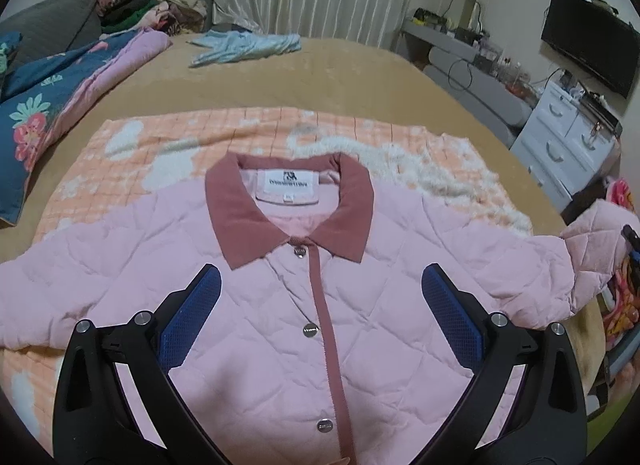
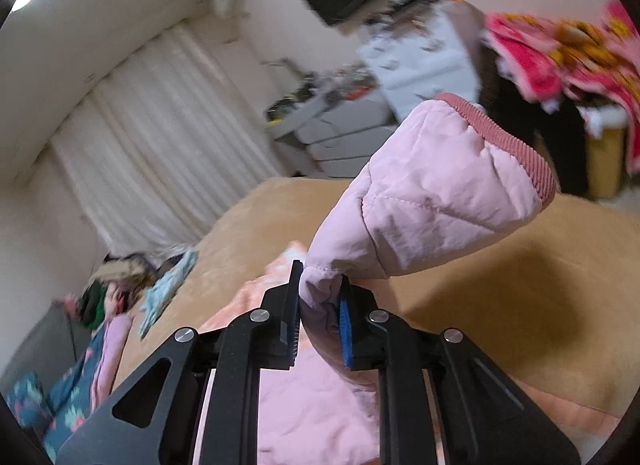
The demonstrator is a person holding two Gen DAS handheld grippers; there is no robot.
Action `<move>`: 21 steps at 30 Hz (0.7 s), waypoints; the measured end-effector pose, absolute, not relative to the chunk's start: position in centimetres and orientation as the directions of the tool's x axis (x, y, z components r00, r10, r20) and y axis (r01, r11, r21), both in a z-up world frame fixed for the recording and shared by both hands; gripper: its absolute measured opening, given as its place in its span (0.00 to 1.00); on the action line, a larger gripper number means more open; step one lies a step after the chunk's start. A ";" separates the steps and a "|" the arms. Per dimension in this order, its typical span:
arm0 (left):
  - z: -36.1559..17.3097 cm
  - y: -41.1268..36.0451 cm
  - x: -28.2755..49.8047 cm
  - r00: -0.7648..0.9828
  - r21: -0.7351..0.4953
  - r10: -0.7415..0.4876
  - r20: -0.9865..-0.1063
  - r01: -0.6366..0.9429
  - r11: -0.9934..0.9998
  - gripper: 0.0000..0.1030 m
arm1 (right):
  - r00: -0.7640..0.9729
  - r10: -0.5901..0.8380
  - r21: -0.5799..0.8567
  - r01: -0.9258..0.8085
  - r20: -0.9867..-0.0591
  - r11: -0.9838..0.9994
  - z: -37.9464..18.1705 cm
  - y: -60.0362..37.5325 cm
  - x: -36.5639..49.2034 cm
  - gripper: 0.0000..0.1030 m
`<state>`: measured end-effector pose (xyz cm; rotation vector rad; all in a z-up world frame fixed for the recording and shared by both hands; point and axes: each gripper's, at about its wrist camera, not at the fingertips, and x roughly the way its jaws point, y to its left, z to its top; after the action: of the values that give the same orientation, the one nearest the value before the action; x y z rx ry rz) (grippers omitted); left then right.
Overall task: Fold large clothes
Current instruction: 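Close the right gripper on the ribbed mauve sleeve cuff, then lift the sleeve with the right gripper, carry it across the jacket front, release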
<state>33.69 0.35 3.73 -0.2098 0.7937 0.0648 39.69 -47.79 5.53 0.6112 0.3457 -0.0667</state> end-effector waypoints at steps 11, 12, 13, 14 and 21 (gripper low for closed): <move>6.4 3.8 31.8 0.721 -0.135 0.024 -0.693 -0.163 0.977 0.91 | 0.945 0.189 0.413 -0.064 -0.267 0.908 10.7 -38.0 39.0 0.14; 6.5 4.1 31.7 0.721 -0.138 0.023 -0.693 -0.163 0.977 0.91 | 0.944 0.195 0.401 -0.076 -0.266 0.913 11.0 -37.3 38.8 0.14; 6.8 4.5 31.6 0.721 -0.139 0.021 -0.693 -0.162 0.977 0.91 | 0.943 0.199 0.389 -0.084 -0.266 0.917 11.3 -36.6 38.8 0.14; 7.0 4.8 31.4 0.720 -0.136 0.024 -0.693 -0.163 0.977 0.91 | 0.943 0.201 0.378 -0.090 -0.265 0.921 11.6 -35.9 38.7 0.14; 8.4 6.6 30.8 0.725 -0.151 0.008 -0.688 -0.155 0.976 0.91 | 0.934 0.230 0.316 -0.138 -0.273 0.939 12.6 -31.9 38.2 0.14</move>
<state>30.76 6.59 8.38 -0.2045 0.7551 0.0907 38.18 -31.87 12.59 0.2978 0.3126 0.1909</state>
